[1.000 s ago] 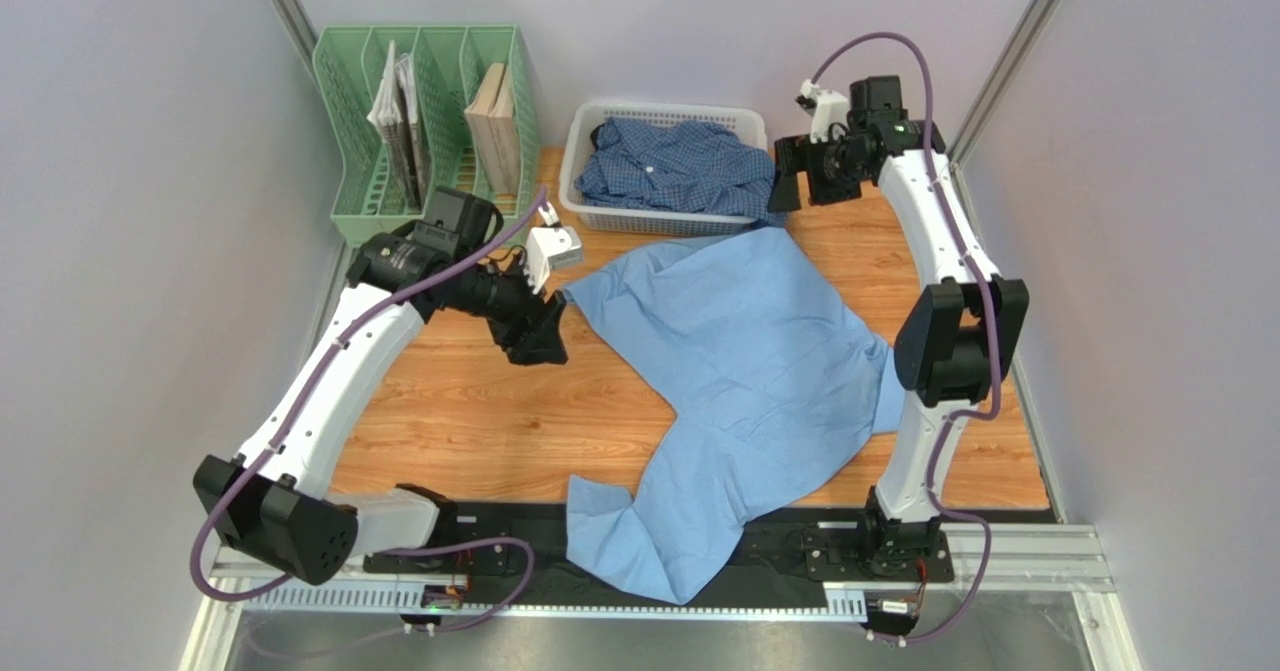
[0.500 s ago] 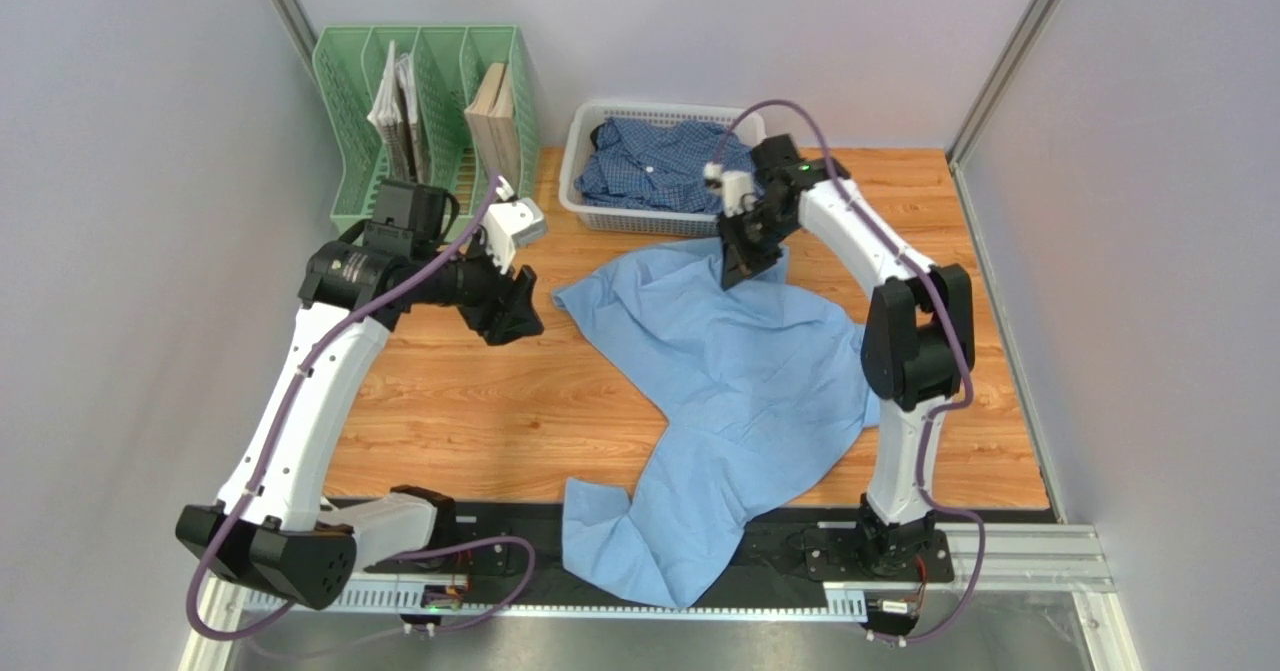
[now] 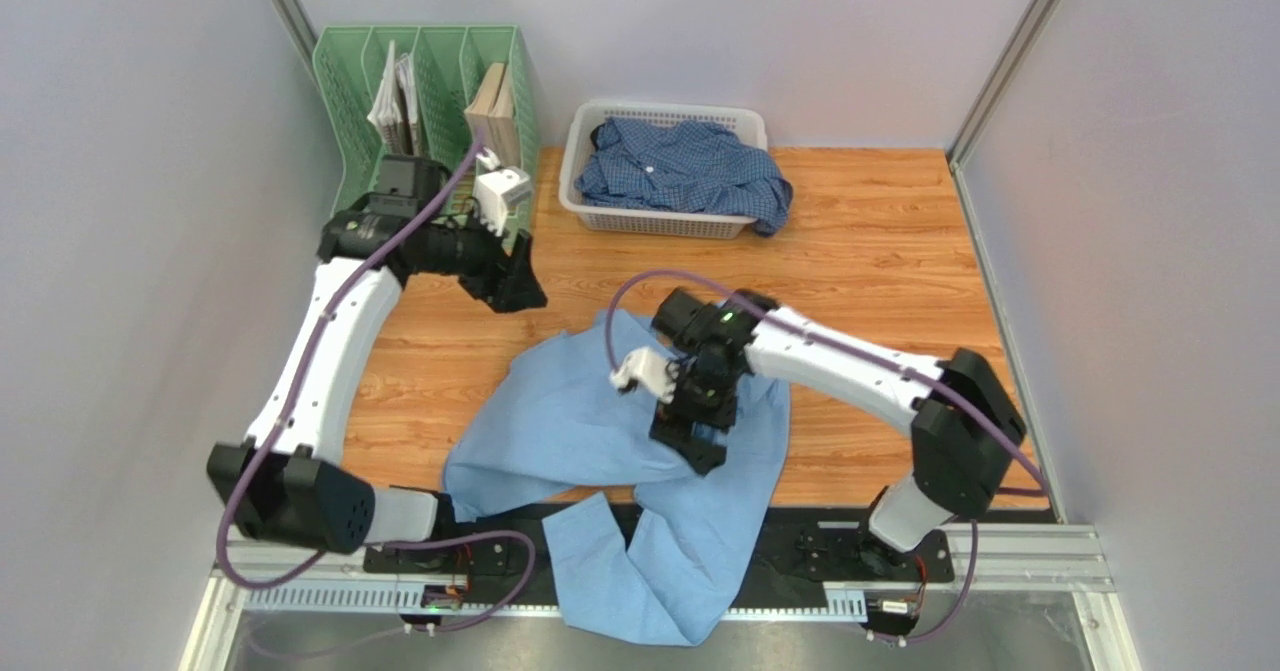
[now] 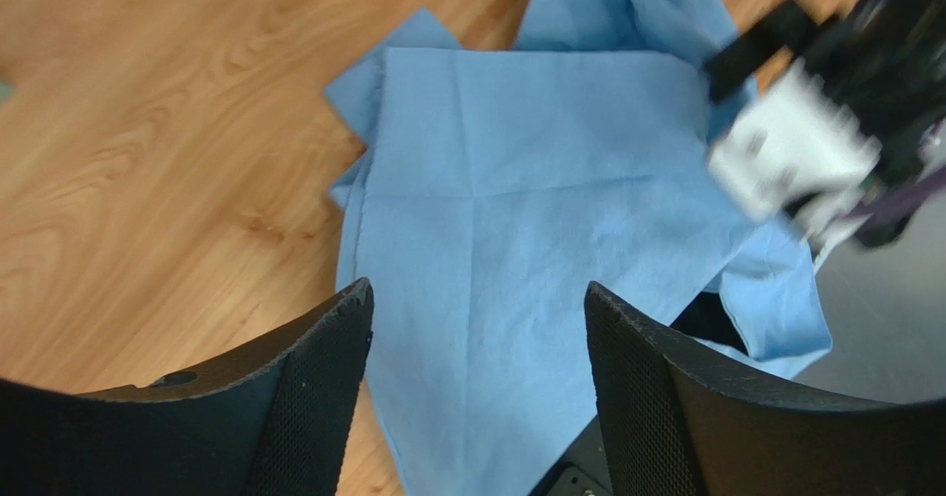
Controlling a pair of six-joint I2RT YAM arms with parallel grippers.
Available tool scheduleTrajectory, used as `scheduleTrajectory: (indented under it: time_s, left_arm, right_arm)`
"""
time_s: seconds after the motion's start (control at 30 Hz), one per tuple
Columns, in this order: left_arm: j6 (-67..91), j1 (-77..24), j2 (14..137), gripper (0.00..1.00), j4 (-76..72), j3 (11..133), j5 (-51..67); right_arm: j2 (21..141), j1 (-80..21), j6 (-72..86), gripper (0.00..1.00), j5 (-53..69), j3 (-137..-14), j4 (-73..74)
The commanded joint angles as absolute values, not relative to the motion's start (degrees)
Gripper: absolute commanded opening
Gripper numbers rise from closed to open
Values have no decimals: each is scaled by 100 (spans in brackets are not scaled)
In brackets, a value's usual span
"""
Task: Fold and stack the long sleeve shirts
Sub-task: Flatten the shirt out
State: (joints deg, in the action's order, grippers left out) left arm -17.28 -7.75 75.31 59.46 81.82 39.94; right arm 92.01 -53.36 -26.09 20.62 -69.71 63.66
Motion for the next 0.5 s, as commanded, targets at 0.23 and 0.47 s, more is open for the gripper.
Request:
scheduleTrajectory:
  time_s: [0.23,0.47]
  left_arm:
    - [-932,-2197,9526,89,4757,8156,2911]
    - [-949,-2584,11247,92,4728,9166,2206]
  right_arm:
    - [8998,-1723,-1857,93,3174,-8666,6119]
    - [10563,-1714,-1161,94,2830,-9404,5318]
